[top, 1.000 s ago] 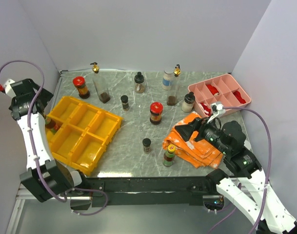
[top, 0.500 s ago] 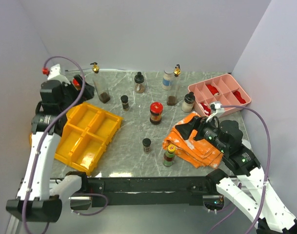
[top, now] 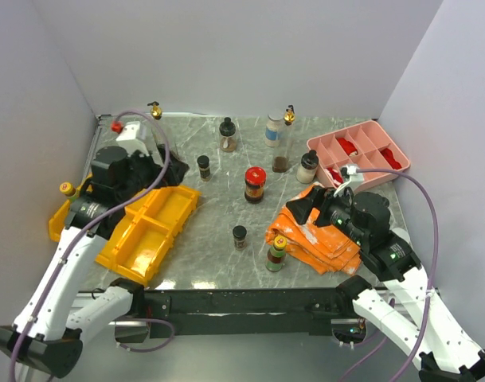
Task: Organize the condiment bottles
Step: Pick up the bottle from the center of the board.
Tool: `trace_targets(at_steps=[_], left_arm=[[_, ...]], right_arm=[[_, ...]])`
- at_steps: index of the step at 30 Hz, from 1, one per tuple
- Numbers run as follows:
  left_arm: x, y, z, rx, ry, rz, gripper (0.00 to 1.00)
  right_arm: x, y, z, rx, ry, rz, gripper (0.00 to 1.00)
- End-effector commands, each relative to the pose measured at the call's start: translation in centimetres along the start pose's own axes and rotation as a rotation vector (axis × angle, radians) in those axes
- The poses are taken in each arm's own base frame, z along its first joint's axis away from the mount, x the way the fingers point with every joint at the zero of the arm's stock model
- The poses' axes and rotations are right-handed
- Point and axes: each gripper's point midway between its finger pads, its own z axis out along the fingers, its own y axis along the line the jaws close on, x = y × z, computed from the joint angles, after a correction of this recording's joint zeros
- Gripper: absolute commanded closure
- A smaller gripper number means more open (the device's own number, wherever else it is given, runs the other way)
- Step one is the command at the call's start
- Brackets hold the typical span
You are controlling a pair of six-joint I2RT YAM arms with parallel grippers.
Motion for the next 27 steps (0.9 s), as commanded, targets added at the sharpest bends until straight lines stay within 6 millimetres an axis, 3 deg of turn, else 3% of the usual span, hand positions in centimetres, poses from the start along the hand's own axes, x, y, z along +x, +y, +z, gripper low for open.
trace_targets(at_steps=[1, 5, 6, 8, 9, 16, 17, 20, 27], left_arm=[[1.1, -3.3, 1.1, 0.093, 0.025, 0.051, 0.02], [4.1, -7.3, 1.6, 0.178, 0.101, 0.107, 0.01], [5.3, -9.2, 1.2, 0.227, 0.123, 0.135, 0.01], [6.3, -10.2, 1.5, 0.220, 0.133, 0.168, 0.01], [7.1, -11.6, 1.1, 0.246, 0.142, 0.193, 0.01], [9.9, -19.0, -0.4, 0.405, 0.157, 0.280, 0.04], [11.1, -20.1, -0.8, 0.438, 0.171, 0.302, 0.04], [12.7, -22.1, -1.2, 0.498, 0.164, 0.320, 0.05], [16.0, -23.9, -0.6, 0.533, 0.171, 0.352, 0.07]], right_arm=[[-1.9, 0.3, -0.2, 0.021, -0.056, 0.004, 0.00], [-3.0, -0.8, -0.4, 0.108, -0.089, 0.031, 0.00], [-3.4, -1.7, -0.4, 0.158, -0.105, 0.034, 0.00], [-4.1, -2.2, -0.7, 0.199, -0.133, 0.041, 0.00], [-4.3, -2.6, -0.7, 0.222, -0.143, 0.042, 0.00], [-5.3, -2.6, -1.2, 0.224, -0.201, 0.067, 0.00], [-5.5, -2.6, -1.3, 0.225, -0.213, 0.069, 0.00], [-6.3, -1.9, -1.6, 0.203, -0.236, 0.080, 0.00], [-7.1, -0.7, -2.8, 0.139, -0.274, 0.085, 0.00]])
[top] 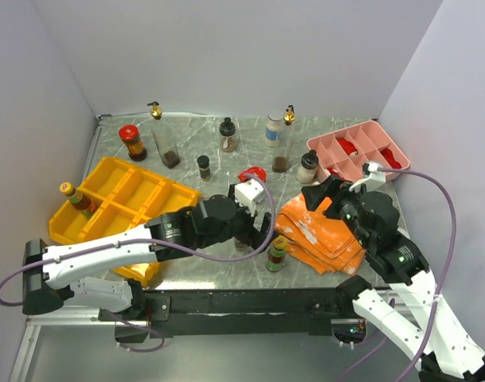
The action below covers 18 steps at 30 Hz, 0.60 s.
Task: Organize the condiment bottles
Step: Pick up the bottle from the center of the board.
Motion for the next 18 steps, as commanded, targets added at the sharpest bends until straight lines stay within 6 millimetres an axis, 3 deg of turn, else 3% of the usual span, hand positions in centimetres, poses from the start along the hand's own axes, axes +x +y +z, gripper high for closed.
trace_targets(at_steps=[1, 10, 18], left_arm=[[-0.4, -1.2, 1.9, 0.011, -0.059, 0.029, 0.07], [3.9, -2.2, 5.6, 0.004, 0.032, 0.088, 0.14], [7.4, -3.3, 6.9, 0.015, 0.091, 0.128, 0.20]], right_arm=[[-3.1, 2.0, -1.6, -0.080, -0.100, 0.031, 0.00], [-2.6, 1.8, -2.6, -0.115, -0.124, 0.032, 0.00], [-2.2, 1.3, -2.4, -0.105, -0.122, 0.017, 0.00]])
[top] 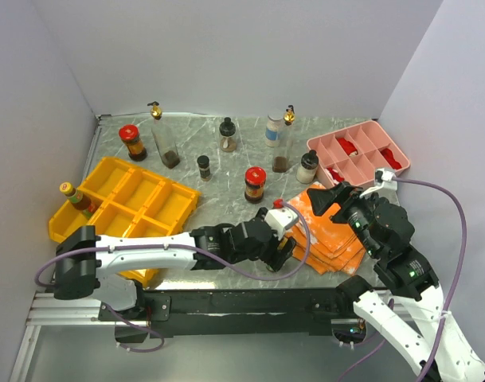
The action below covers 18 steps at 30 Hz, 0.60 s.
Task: Organize the condiment bottles
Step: Pick up the bottle from the center of the board.
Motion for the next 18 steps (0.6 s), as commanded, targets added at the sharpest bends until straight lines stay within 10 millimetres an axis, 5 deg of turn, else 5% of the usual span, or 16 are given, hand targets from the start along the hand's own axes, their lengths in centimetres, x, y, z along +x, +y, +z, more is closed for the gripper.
trace_targets(at_steps=[1, 4, 8, 18], left_arm=[[-0.4, -0.7, 0.8, -0.007, -0.033, 0.022, 0.22], [0.2, -0.3, 1.0, -0.030, -0.011, 0.030, 0.32], [0.0, -0.2, 0.8, -0.041, -0.023, 0.015, 0.64], [-2.5, -0.6, -0.3, -0.037, -0.059, -0.005, 0.99]], right_arm=[[-0.5, 0.4, 0.1, -0.027, -0.034, -0.007, 0.00], [0.0, 0.4, 0.3, -0.035, -0.026, -0.006, 0.00], [0.7, 0.3, 0.8, -0.034, -0.002, -0.010, 0.00], [1.9, -0.1, 1.8, -0.030, 0.026, -0.022, 0.00]])
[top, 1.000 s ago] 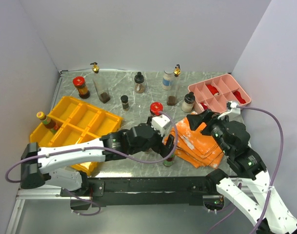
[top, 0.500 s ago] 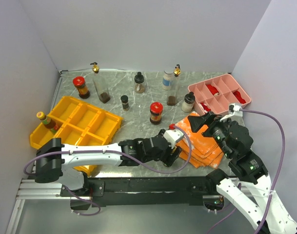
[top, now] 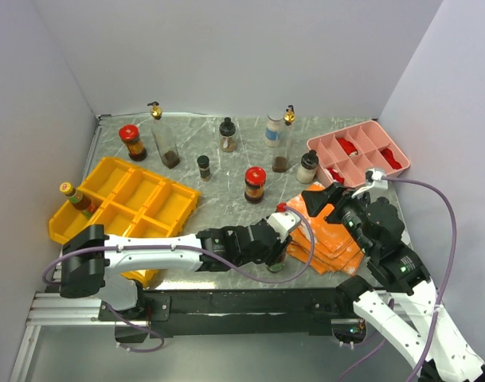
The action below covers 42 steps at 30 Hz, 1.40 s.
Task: Organize the condiment bottles
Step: Pick up the bottle from the center of the board, then place the bottle in the storage box.
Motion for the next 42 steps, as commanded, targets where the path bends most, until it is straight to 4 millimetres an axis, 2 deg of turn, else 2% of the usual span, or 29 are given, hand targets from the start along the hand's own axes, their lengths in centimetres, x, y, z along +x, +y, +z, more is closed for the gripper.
trace_targets(at_steps=[1, 5, 9, 16, 20, 21, 24, 27, 28, 30, 31, 33, 34, 37, 38, 41, 42], left_arm=[[-4.6, -0.9, -1.7, 0.020, -0.098, -0.048, 0.99], [-6.1, -0.6, -2.9, 0.002, -0.127, -0.079, 0.99], [-8.8, 0.0, -4.6, -0.025, -0.191, -0.112, 0.99], [-12.8, 2.1, -6.9, -0.147, -0.265, -0.103, 0.99], [-15.0, 4.7, -8.5, -0.289, -0.340, -0.117, 0.99], [-15.6, 6.1, -9.3, -0.363, -0.372, -0.119, 0.99], [-17.1, 8.3, -10.6, -0.464, -0.428, -0.146, 0.99], [-18.1, 11.4, -11.3, -0.563, -0.438, -0.201, 0.99], [-18.2, 13.5, -11.6, -0.627, -0.439, -0.224, 0.99], [-18.3, 15.9, -12.5, -0.705, -0.438, -0.262, 0.99], [-18.3, 18.3, -13.5, -0.789, -0.451, -0.289, 0.99], [-18.1, 20.6, -15.3, -0.868, -0.463, -0.335, 0.99], [-17.9, 22.6, -16.5, -0.932, -0.477, -0.370, 0.99], [-16.6, 25.9, -19.6, -1.019, -0.513, -0.498, 0.99], [-16.3, 26.2, -20.1, -1.013, -0.519, -0.531, 0.99], [-13.7, 28.1, -22.5, -1.113, -0.536, -0.604, 0.99], [-12.2, 28.6, -23.5, -1.162, -0.503, -0.592, 0.99]], right_arm=[[0.1, 0.5, 0.7, -0.031, -0.004, -0.011, 0.00], [-0.4, 0.8, 0.6, -0.035, -0.016, -0.012, 0.00], [-1.0, 1.2, 0.4, -0.047, -0.035, -0.009, 0.00], [-1.2, 1.4, 0.2, -0.055, -0.036, -0.002, 0.00], [-0.9, 1.4, -0.1, -0.062, -0.027, 0.003, 0.00], [-0.8, 1.4, -0.2, -0.064, -0.026, 0.005, 0.00], [-0.9, 1.4, -0.4, -0.067, -0.031, 0.001, 0.00], [-1.0, 1.3, -0.7, -0.069, -0.041, 0.004, 0.00], [-0.8, 1.3, -0.7, -0.071, -0.038, 0.004, 0.00], [-0.6, 1.5, -0.8, -0.087, -0.031, 0.003, 0.00], [-0.3, 1.4, -0.7, -0.091, -0.023, 0.004, 0.00], [0.0, 1.5, -0.6, -0.097, -0.014, -0.002, 0.00], [0.2, 1.5, -0.5, -0.096, -0.007, -0.004, 0.00], [0.3, 1.4, -0.4, -0.094, 0.002, -0.019, 0.00], [0.4, 1.3, -0.3, -0.088, 0.008, -0.025, 0.00], [0.4, 1.2, -0.4, -0.091, 0.006, -0.033, 0.00], [0.4, 1.2, -0.5, -0.095, 0.003, -0.036, 0.00]])
